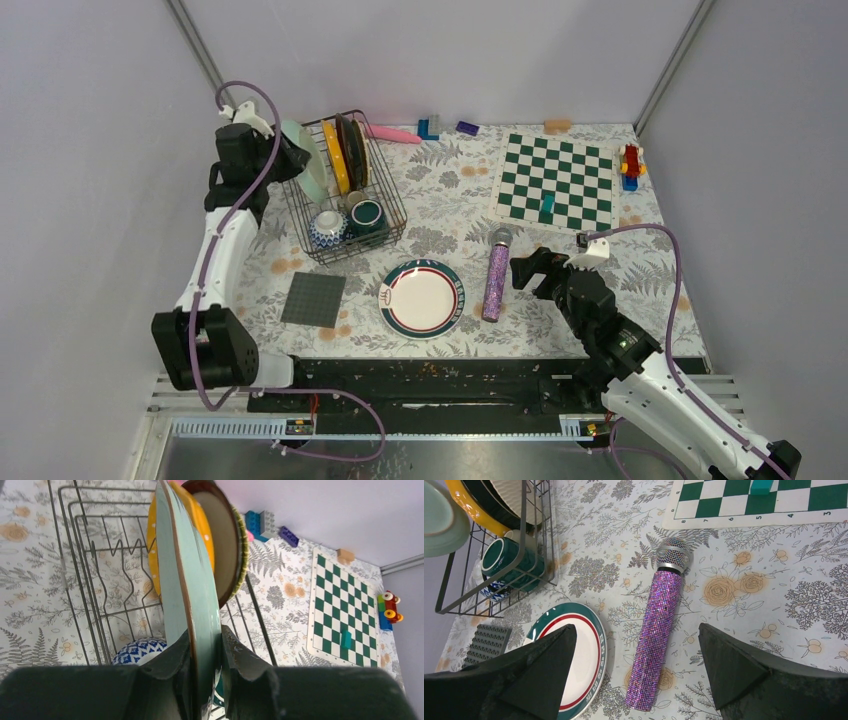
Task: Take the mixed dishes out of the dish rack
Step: Pick up the plate from the dish rack.
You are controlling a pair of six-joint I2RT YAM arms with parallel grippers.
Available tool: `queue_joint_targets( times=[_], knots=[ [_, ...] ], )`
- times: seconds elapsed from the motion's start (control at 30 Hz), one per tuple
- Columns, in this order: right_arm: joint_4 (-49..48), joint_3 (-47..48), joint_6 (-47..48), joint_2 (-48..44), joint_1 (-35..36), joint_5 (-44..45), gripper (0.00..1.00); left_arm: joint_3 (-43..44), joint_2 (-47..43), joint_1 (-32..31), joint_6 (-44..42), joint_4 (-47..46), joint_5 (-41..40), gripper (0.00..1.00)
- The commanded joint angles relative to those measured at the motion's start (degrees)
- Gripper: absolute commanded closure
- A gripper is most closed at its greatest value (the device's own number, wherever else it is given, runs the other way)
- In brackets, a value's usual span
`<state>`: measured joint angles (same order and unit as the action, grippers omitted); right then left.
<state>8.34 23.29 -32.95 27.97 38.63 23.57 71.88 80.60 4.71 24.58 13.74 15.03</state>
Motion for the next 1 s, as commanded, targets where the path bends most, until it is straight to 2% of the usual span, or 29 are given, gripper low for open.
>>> queue_joint_targets(
  times=[0.0,0.13,0.23,0.4,0.57,0.8,0.97],
  knots=[
    [-0.6,2.46,1.1,-0.01,0.38,2.1,0.01,-0.74,-9.22,-0.92,-1.02,-12.56,0.74,1.0],
    [-0.35,2.5,0.79,-0.31,0.33,1.48,0.0,-3.1,-14.72,-4.16,-4.64,-13.2,-0.23,1.0],
    [-0.1,2.67,0.15,-0.75,0.33,0.44,0.0,-3.87,-18.52,-9.25,-9.7,-11.67,-2.24,1.0],
    [0.05,2.87,-0.99,-1.37,0.37,-1.7,0.0,-6.22,-24.64,-17.01,-16.63,-11.29,-1.08,1.0],
    [2.11,4.28,-3.78,-1.42,0.37,-2.52,0.01,-9.14,-29.48,-27.38,-28.85,-10.04,-1.45,1.0],
    [13.07,9.6,-12.09,0.05,0.33,-0.97,0.0,-15.79,-32.08,-45.44,-49.68,-10.12,-5.31,1.0],
    [17.87,10.87,-17.65,-1.59,0.34,-0.19,0.0,-18.43,-31.79,-56.9,-63.02,-12.34,-12.83,1.0]
  ],
)
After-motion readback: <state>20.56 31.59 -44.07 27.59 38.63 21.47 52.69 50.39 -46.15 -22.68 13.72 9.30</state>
